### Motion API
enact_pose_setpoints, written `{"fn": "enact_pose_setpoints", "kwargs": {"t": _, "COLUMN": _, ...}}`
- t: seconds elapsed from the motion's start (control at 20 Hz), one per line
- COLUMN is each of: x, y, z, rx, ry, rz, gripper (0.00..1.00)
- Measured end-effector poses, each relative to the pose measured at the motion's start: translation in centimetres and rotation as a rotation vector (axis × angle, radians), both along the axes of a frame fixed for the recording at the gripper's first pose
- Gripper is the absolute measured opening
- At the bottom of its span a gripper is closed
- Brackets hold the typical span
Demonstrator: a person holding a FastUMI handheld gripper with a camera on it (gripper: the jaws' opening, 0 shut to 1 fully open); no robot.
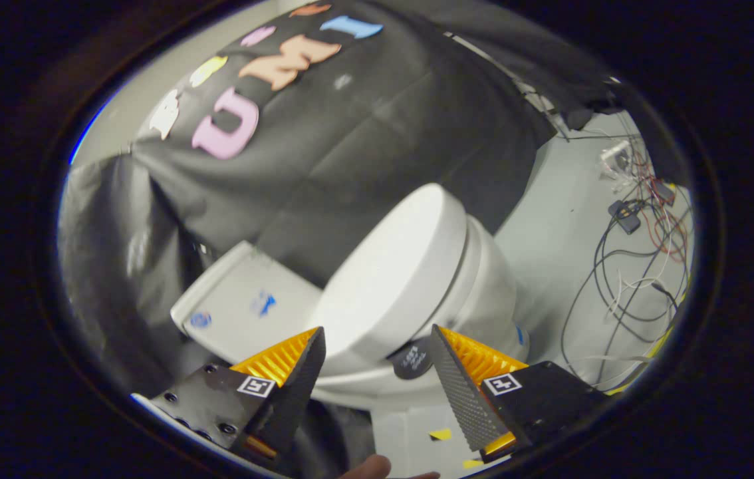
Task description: Open the toilet lid.
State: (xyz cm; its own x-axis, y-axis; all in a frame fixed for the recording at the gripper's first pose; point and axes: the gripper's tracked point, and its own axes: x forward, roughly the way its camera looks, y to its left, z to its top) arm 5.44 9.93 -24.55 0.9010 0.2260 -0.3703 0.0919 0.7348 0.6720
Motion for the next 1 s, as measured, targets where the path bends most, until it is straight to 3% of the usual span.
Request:
{"fn": "enact_pose_setpoints", "kwargs": {"t": 0.25, "x": -0.5, "y": -0.7, "z": -1.4, "rx": 0.081, "ry": 0.019, "rz": -0.068, "gripper": 0.97}}
{"fn": "enact_pose_setpoints", "kwargs": {"t": 0.35, "x": -0.7, "y": -1.0, "z": -4.0, "rx": 0.098, "ry": 0.14, "rz": -0.1, "gripper": 0.96}}
{"fn": "enact_pose_setpoints", "kwargs": {"t": 0.45, "x": -1.2, "y": -1.2, "z": -6.1, "rx": 0.049, "ry": 0.237, "rz": -0.096, "gripper": 0.87}}
{"fn": "enact_pose_setpoints", "kwargs": {"t": 0.55, "x": -0.3, "y": -0.5, "z": -5.0, "rx": 0.079, "ry": 0.198, "rz": -0.089, "gripper": 0.83}}
{"fn": "enact_pose_setpoints", "kwargs": {"t": 0.65, "x": -0.2, "y": 1.5, "z": -6.3, "rx": 0.112, "ry": 0.268, "rz": -0.011, "gripper": 0.62}}
{"fn": "enact_pose_setpoints", "kwargs": {"t": 0.75, "x": 0.5, "y": 1.3, "z": -5.1, "rx": 0.197, "ry": 0.259, "rz": -0.044, "gripper": 0.4}}
{"fn": "enact_pose_setpoints", "kwargs": {"t": 0.85, "x": 0.4, "y": 1.3, "z": -5.7, "rx": 0.172, "ry": 0.269, "rz": -0.053, "gripper": 0.19}}
{"fn": "enact_pose_setpoints", "kwargs": {"t": 1.0, "x": 0.2, "y": 1.0, "z": -5.4, "rx": 0.072, "ry": 0.311, "rz": -0.04, "gripper": 0.2}}
